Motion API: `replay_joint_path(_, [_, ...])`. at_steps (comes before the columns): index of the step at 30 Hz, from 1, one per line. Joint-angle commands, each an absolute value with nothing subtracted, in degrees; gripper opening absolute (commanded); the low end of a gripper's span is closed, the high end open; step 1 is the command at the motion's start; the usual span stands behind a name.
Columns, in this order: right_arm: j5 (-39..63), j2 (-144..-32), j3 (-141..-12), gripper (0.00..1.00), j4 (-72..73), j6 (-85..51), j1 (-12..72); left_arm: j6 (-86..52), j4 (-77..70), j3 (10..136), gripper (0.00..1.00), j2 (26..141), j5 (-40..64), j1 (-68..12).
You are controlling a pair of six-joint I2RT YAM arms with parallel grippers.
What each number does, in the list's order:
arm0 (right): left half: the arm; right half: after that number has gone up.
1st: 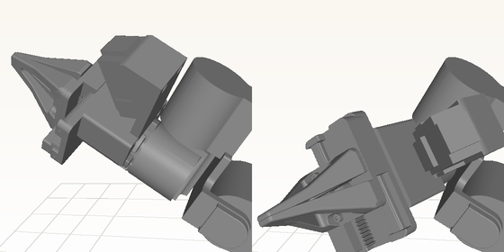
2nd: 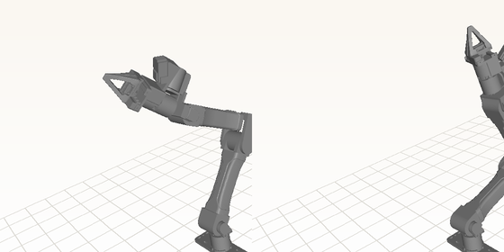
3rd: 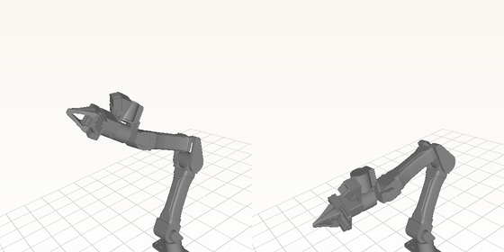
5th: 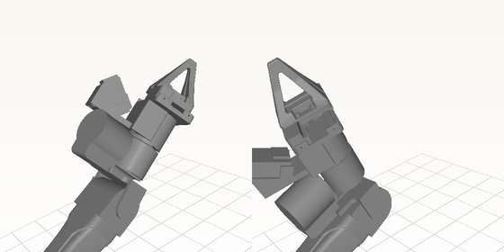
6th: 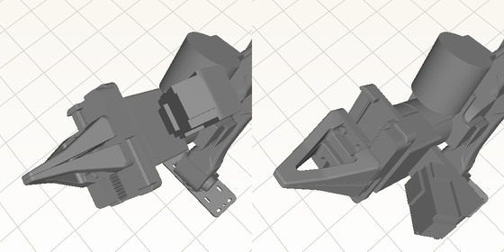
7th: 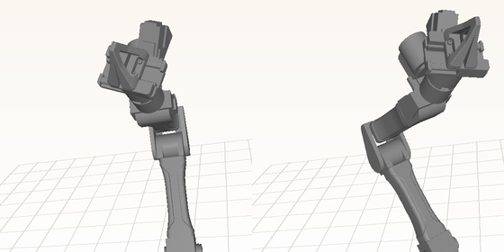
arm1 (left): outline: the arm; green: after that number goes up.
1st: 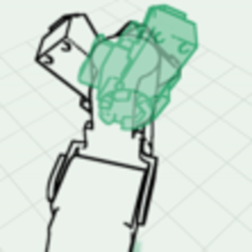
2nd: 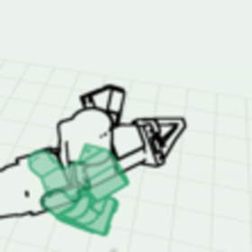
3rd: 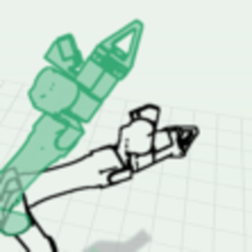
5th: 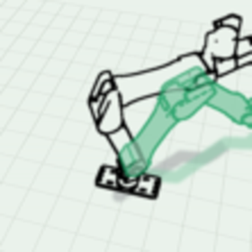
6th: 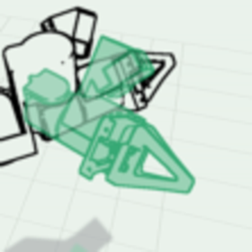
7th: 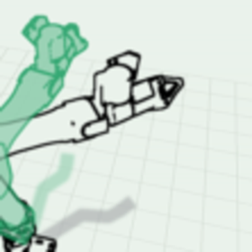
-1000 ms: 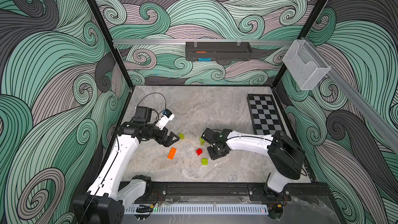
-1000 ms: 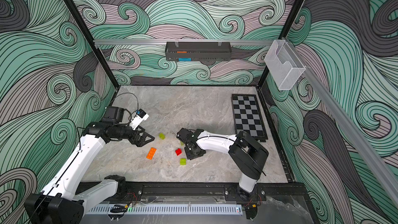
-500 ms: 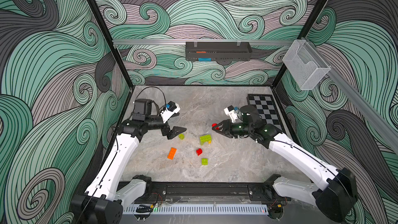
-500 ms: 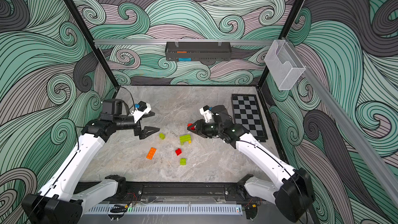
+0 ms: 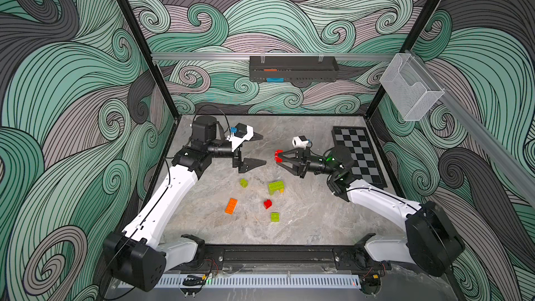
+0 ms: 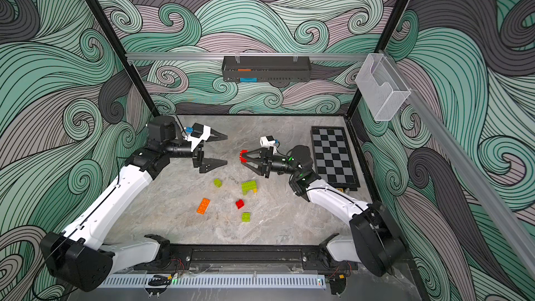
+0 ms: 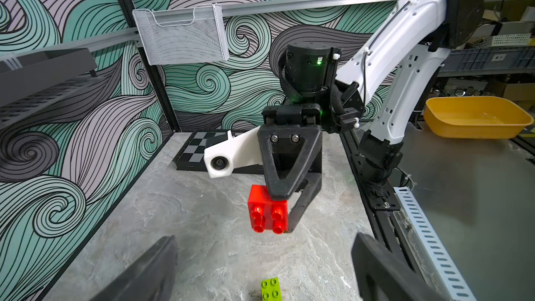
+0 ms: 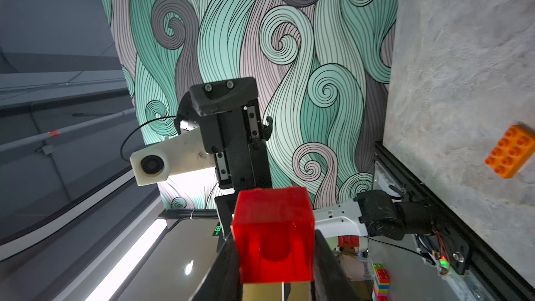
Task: Assemble a giraffe with lego
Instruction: Pick up the lego brick from the center of the board.
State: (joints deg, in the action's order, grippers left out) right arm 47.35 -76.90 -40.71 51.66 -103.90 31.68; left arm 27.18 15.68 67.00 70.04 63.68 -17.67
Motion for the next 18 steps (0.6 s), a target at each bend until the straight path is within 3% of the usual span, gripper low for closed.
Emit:
replay_joint_path(1, [49.0, -77.7, -41.3, 0.13, 61.6, -109.4, 33.2, 26.2, 14.9, 70.0, 0.95, 71.1, 64.2, -19.1])
replay_joint_path(10, [47.7, -79.4, -42.8, 0.12, 64.4, -110.8, 35.7, 32.3, 21.3, 71.5, 0.89, 72.8, 64.0, -21.2])
replay_joint_path(18, [47.2, -79.6, -43.5, 0.12, 64.2, -110.4, 36.3, 31.8, 24.1, 72.2, 0.78, 73.6, 62.8, -24.0])
